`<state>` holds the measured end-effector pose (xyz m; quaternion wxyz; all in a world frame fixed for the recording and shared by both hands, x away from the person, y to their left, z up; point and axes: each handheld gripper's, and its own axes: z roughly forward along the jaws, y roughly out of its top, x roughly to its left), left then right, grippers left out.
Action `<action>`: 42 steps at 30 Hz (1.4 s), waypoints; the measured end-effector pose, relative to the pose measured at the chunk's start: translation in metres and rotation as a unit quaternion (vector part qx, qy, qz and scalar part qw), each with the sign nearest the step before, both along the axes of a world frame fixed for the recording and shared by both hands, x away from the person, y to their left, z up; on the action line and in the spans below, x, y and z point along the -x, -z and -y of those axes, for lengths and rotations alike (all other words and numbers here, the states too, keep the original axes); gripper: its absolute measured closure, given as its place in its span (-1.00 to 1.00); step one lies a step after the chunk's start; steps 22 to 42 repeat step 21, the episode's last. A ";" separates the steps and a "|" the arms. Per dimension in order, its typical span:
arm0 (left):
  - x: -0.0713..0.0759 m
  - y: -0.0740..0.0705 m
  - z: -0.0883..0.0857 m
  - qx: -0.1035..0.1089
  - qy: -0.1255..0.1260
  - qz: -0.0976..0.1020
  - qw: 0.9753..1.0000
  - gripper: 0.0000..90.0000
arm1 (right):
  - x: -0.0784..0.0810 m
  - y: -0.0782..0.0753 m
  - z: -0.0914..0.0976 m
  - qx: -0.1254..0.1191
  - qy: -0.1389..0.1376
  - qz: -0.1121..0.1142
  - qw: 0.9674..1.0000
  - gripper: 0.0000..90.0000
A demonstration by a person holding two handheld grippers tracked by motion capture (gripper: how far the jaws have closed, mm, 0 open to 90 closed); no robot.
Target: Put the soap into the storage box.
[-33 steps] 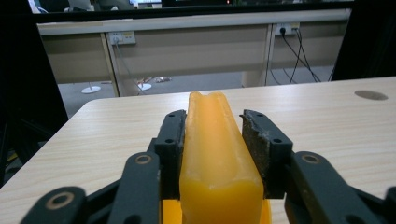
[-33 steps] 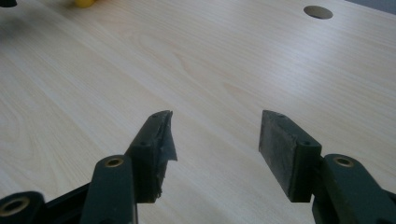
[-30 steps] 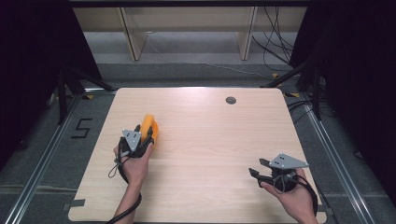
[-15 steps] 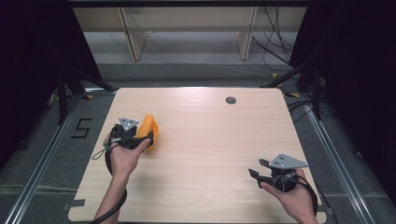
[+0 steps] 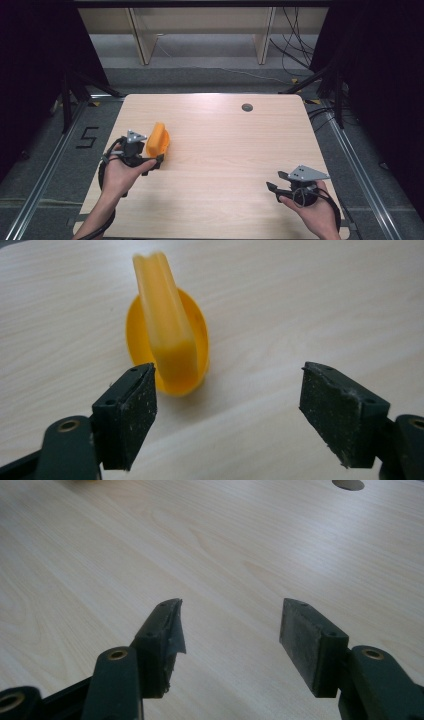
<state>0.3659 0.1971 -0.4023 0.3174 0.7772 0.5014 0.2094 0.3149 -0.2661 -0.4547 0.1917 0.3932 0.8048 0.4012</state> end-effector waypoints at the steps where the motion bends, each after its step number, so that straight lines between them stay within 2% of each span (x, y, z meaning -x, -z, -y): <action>1: 0.004 0.003 -0.001 0.002 0.003 -0.002 1.000 -0.49 | 0.000 0.000 0.000 0.000 -0.001 0.000 1.000 -0.06; 3: 0.015 0.013 -0.003 -0.002 0.007 0.001 1.000 -0.48 | -0.001 0.001 0.001 0.001 0.000 -0.002 1.000 -0.06; 4: 0.023 0.019 -0.003 -0.001 0.018 0.001 1.000 -0.46 | -0.002 0.001 0.002 0.006 -0.004 0.003 1.000 -0.06; 6: 0.035 0.027 -0.001 0.013 0.022 0.004 1.000 -0.45 | -0.001 0.001 0.001 0.003 -0.004 -0.007 1.000 -0.06; 7: 0.041 0.031 0.000 0.009 0.036 0.005 0.999 -0.44 | -0.002 0.001 0.001 0.007 -0.005 0.002 1.000 -0.06; 8: 0.047 0.035 0.003 0.010 0.047 0.010 0.999 -0.43 | -0.002 0.001 0.000 0.006 -0.004 -0.002 1.000 -0.06; 9: 0.052 0.039 0.006 0.015 0.060 0.014 0.998 -0.41 | 0.001 0.001 -0.002 -0.002 0.004 -0.018 1.000 -0.06; 10: 0.057 0.044 0.011 0.027 0.065 0.023 0.997 -0.40 | -0.001 0.001 -0.001 0.008 -0.005 -0.005 1.000 -0.06; 11: 0.062 0.047 0.013 0.018 0.080 0.020 0.996 -0.40 | -0.001 0.001 -0.001 0.007 -0.008 -0.005 1.000 -0.06; 12: 0.067 0.051 0.016 0.008 0.103 0.023 0.994 -0.39 | 0.000 0.001 -0.002 0.002 -0.002 -0.013 1.000 -0.06; 13: 0.072 0.057 0.020 0.002 0.114 0.023 0.993 -0.39 | 0.001 0.001 -0.002 0.002 0.001 -0.019 1.000 -0.06; 14: 0.076 0.063 0.024 0.003 0.127 0.024 0.992 -0.39 | 0.001 0.001 -0.002 0.001 0.001 -0.015 1.000 -0.06; 15: 0.080 0.070 0.029 0.015 0.141 0.025 0.990 -0.37 | 0.001 0.001 -0.002 -0.002 0.004 -0.018 1.000 -0.06; 16: 0.083 0.079 0.036 0.041 0.137 0.026 0.989 -0.37 | -0.001 0.001 0.000 0.008 -0.004 -0.005 1.000 -0.06; 17: 0.086 0.087 0.040 0.044 0.140 0.025 0.989 -0.37 | 0.001 0.001 -0.002 -0.003 0.007 -0.019 1.000 -0.06; 18: 0.090 0.092 0.043 0.045 0.153 0.008 0.987 -0.36 | 0.001 0.001 -0.001 -0.004 0.005 -0.019 1.000 -0.06; 19: 0.092 0.096 0.046 0.046 0.154 0.020 0.987 -0.35 | 0.001 0.001 -0.001 -0.002 0.004 -0.016 1.000 -0.06; 20: 0.094 0.098 0.047 0.042 0.166 0.016 0.985 -0.35 | 0.001 0.001 -0.001 -0.002 0.003 -0.014 1.000 -0.06; 21: 0.095 0.100 0.050 0.038 0.167 0.021 0.985 -0.34 | -0.001 0.000 0.000 0.004 -0.006 -0.003 1.000 -0.06; 42: 0.095 0.100 0.050 0.038 0.167 0.021 0.985 -0.34 | -0.001 0.000 0.000 0.004 -0.006 -0.003 1.000 -0.06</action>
